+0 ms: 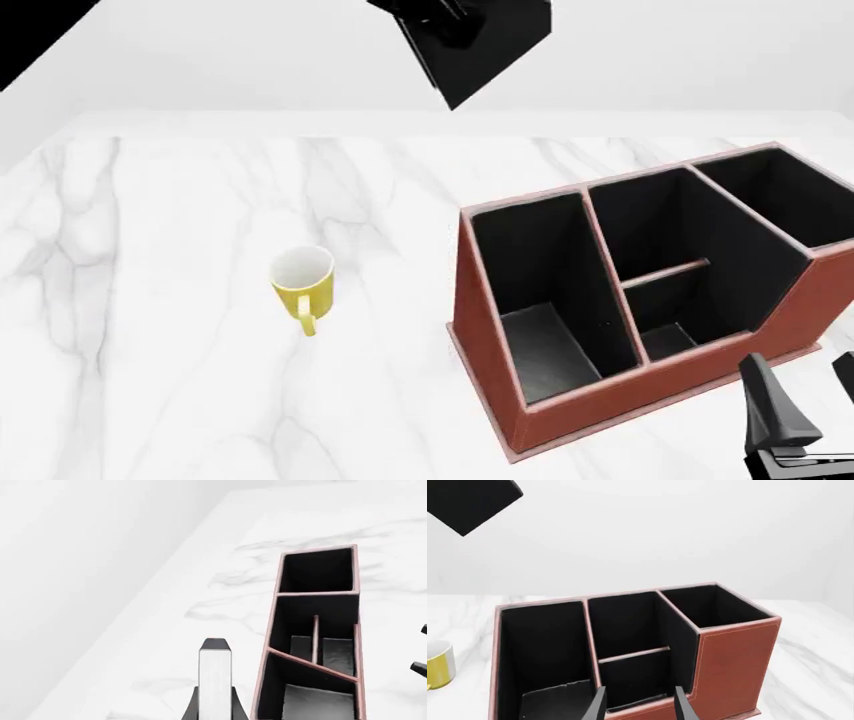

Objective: Pick up the book and place it in the back compartment of the caddy.

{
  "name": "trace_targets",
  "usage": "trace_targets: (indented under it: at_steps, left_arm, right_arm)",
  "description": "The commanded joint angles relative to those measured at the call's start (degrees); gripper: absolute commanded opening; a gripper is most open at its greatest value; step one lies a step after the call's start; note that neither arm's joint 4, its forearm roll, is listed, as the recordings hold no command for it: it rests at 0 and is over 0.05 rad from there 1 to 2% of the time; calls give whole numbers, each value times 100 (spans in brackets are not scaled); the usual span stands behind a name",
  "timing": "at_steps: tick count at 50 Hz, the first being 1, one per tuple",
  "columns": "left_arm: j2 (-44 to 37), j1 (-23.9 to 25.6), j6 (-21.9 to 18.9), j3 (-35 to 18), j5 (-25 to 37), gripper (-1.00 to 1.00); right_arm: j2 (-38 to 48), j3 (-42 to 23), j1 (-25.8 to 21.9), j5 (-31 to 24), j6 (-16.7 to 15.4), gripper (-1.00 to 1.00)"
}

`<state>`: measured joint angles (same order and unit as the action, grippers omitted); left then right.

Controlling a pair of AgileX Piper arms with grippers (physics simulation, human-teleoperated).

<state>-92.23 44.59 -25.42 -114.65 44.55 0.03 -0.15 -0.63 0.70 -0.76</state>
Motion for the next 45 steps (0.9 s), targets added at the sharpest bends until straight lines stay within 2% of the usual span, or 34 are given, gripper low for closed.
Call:
trace_targets:
  at_steps: [1, 13, 16, 24, 36, 45]
  left_arm:
    - [-335, 549, 173, 86, -765, -100]
    - [-669, 1162, 717, 751, -2223, -100]
    - [-873, 1196, 640, 805, -2412, -100]
    - [-1181, 1296, 764, 877, -2809, -100]
    - [-1808, 1367, 906, 594, -3033, -100]
    - [-2274, 1477, 931, 222, -2933, -100]
  right_arm:
    - [0, 1, -7, 1, 1, 100]
    - [0, 5, -4, 5, -15, 100]
    - [0, 5, 2, 3, -20, 100]
    - [1, 7, 2, 1, -22, 100]
    - [1, 7, 3, -3, -28, 100]
    - [0, 7, 4, 4, -18, 100]
